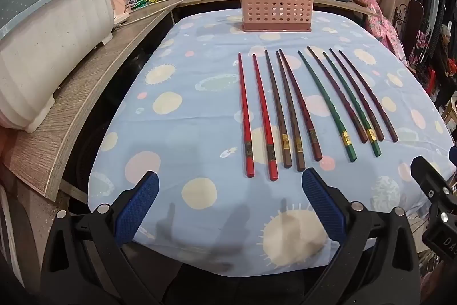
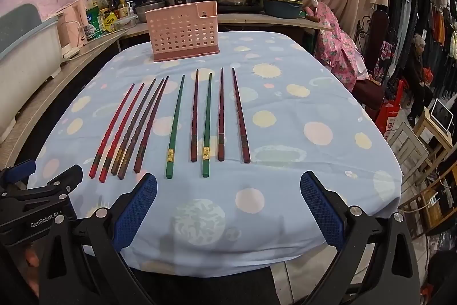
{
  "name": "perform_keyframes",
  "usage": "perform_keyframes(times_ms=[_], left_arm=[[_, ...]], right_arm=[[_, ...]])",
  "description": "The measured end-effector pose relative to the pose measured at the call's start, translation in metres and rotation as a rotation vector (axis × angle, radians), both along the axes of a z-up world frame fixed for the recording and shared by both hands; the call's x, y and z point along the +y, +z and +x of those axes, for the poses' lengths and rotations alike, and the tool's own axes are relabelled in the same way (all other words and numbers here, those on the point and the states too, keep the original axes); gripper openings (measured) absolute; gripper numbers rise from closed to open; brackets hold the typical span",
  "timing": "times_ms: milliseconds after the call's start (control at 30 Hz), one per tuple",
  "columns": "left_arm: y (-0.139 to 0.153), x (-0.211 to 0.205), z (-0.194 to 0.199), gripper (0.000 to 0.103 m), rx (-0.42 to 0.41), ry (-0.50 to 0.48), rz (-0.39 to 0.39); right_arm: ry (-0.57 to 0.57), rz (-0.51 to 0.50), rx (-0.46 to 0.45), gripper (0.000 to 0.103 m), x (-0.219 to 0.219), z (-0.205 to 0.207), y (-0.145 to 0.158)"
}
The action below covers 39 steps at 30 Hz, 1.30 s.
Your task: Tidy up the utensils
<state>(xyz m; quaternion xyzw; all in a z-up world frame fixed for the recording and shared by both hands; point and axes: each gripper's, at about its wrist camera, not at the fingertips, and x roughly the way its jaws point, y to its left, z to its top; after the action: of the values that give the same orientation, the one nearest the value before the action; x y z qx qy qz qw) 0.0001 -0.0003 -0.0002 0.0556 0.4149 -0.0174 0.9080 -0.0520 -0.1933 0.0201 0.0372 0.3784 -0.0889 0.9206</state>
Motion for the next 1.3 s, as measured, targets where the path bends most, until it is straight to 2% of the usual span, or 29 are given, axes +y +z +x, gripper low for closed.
perform_keyframes(times_ms=[467, 1300], left_arm=[[-0.002, -0.012, 0.001, 0.096, 0.002, 0.004, -0.002], [-0.004, -0.001, 0.001, 0.096, 0.013, -0.004, -0.005]], right_arm=[[0.000, 0.001, -0.010, 0.096, 0.001, 0.000, -0.001], [-0.001, 0.003, -0.007, 0.096, 0.003, 0.000, -0.001]])
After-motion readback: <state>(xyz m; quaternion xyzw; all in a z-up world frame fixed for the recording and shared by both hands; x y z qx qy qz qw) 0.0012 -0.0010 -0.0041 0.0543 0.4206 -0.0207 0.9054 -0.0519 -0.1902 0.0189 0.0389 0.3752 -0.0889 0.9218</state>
